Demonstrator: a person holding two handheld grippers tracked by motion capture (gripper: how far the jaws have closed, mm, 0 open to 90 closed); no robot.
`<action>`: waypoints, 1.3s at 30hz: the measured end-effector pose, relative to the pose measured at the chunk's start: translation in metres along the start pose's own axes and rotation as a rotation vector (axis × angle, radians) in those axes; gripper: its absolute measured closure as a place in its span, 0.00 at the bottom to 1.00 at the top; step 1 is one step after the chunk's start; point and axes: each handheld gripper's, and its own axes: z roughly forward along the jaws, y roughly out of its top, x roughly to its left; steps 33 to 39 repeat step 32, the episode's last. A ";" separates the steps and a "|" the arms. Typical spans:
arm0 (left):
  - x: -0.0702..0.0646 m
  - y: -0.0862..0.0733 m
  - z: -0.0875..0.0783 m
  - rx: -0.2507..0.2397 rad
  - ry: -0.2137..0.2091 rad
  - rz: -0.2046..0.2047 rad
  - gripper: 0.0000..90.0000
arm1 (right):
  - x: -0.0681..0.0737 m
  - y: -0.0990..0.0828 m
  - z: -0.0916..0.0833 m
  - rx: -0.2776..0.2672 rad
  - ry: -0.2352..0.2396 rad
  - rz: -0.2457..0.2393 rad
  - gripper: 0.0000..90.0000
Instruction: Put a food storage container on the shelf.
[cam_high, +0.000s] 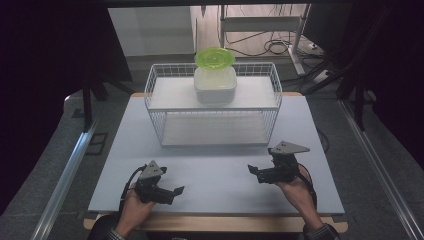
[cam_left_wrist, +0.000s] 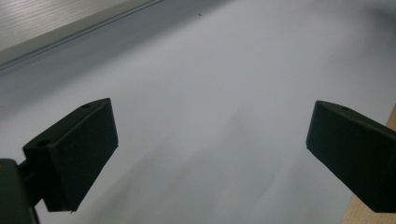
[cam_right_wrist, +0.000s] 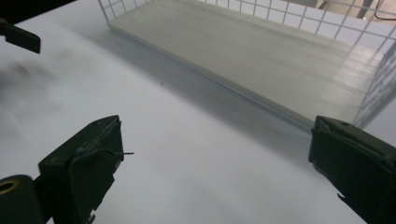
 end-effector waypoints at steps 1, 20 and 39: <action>0.000 0.000 0.000 -0.001 0.000 0.000 0.02 | 0.000 -0.002 0.000 0.003 -0.004 0.000 0.02; 0.000 -0.001 0.001 0.006 -0.005 0.006 0.02 | -0.004 -0.033 0.009 0.069 -0.018 0.004 0.01; 0.000 0.000 0.001 0.004 -0.003 0.011 0.02 | -0.005 -0.040 0.017 0.115 -0.021 -0.013 0.01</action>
